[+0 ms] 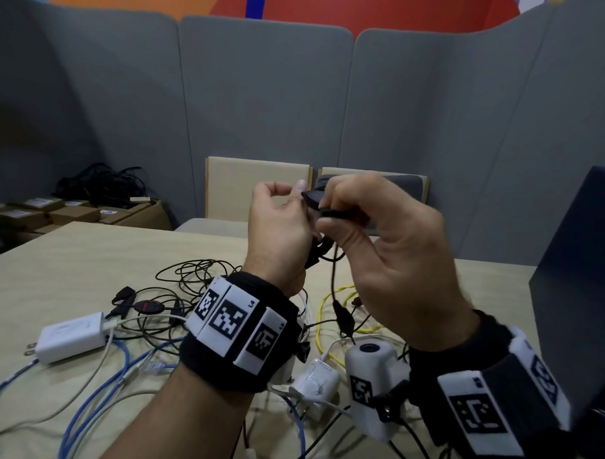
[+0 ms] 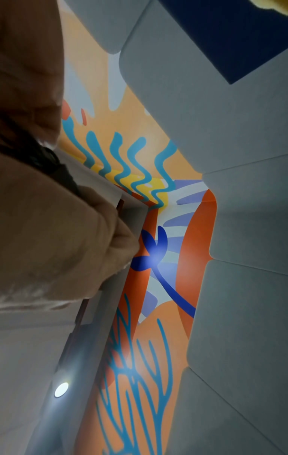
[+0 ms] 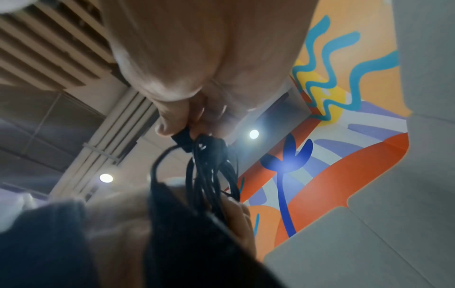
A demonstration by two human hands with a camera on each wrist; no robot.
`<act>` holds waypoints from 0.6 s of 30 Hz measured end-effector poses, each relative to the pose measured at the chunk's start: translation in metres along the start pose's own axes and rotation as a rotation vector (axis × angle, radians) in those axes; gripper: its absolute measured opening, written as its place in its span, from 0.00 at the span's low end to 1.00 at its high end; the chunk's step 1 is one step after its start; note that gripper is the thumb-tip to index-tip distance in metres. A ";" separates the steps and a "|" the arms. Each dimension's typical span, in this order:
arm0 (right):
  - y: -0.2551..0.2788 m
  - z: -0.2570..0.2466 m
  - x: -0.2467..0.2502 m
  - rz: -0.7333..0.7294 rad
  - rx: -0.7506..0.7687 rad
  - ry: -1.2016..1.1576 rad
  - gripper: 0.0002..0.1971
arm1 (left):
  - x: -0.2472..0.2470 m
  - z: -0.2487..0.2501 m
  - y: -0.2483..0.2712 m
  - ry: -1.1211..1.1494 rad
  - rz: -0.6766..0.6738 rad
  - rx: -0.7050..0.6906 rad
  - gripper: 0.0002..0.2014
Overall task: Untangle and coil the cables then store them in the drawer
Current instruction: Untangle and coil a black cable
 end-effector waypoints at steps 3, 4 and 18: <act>-0.002 -0.006 0.004 -0.047 0.014 -0.009 0.04 | 0.002 0.003 -0.002 0.046 0.039 0.012 0.09; -0.002 -0.004 0.003 -0.056 0.001 -0.011 0.04 | 0.002 0.003 -0.003 0.089 0.058 0.039 0.08; 0.001 0.038 0.010 0.081 -0.454 -0.202 0.08 | -0.024 0.011 0.016 0.294 -0.189 -0.101 0.06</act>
Point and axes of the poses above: each hand's wrist, its own y-axis away from the middle knuckle, its own x-axis out of the back of the hand, z = x × y, the point moved 4 cm from there along -y, towards the middle knuckle, and after that the axes turned 8 degrees about -x, right-handed, at the moved point
